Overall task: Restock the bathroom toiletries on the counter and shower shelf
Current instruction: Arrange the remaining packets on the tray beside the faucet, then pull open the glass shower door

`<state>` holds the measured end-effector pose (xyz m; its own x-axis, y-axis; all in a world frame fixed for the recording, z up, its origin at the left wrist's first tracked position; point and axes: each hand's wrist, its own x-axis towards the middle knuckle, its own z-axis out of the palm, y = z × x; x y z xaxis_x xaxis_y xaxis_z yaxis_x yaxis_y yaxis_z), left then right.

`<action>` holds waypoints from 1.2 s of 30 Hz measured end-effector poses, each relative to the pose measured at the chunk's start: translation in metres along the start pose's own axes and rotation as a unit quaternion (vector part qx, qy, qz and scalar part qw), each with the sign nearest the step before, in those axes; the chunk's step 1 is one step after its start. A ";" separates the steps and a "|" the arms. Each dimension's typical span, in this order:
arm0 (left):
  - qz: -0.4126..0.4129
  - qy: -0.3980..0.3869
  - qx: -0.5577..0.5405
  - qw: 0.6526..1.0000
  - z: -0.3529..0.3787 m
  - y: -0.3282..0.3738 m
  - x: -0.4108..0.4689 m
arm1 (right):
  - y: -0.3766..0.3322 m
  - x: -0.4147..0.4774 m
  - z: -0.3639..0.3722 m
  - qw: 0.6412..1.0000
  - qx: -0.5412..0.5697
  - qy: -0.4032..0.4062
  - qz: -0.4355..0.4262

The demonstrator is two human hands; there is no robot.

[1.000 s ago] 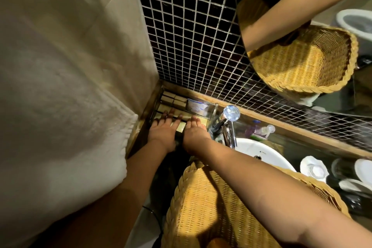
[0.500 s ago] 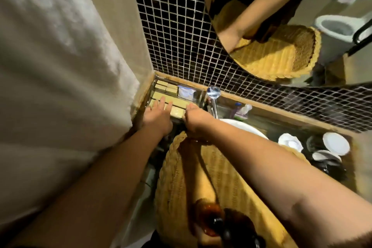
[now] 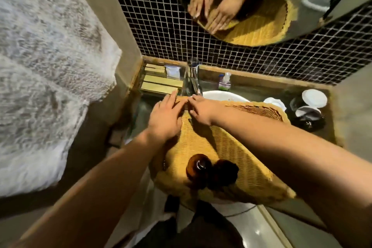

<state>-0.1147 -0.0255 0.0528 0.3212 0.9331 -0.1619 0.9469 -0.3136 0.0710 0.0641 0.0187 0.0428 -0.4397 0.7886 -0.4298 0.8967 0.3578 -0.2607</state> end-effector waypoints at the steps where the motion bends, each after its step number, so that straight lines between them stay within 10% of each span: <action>1: 0.016 -0.001 0.003 1.000 0.001 0.004 -0.003 | 0.005 -0.016 0.001 1.000 -0.005 -0.002 0.017; 17: 0.269 0.034 0.061 0.960 -0.082 0.167 -0.015 | 0.000 -0.287 0.009 0.920 0.074 0.133 0.362; 36: 0.566 0.043 0.055 0.821 -0.070 0.519 -0.231 | 0.022 -0.660 0.129 0.761 0.114 0.224 0.598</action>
<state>0.3014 -0.3919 0.1962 0.9991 0.0392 0.0175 0.0385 -0.9985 0.0379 0.3671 -0.5584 0.2088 0.7911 0.5923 -0.1526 0.5873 -0.8053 -0.0809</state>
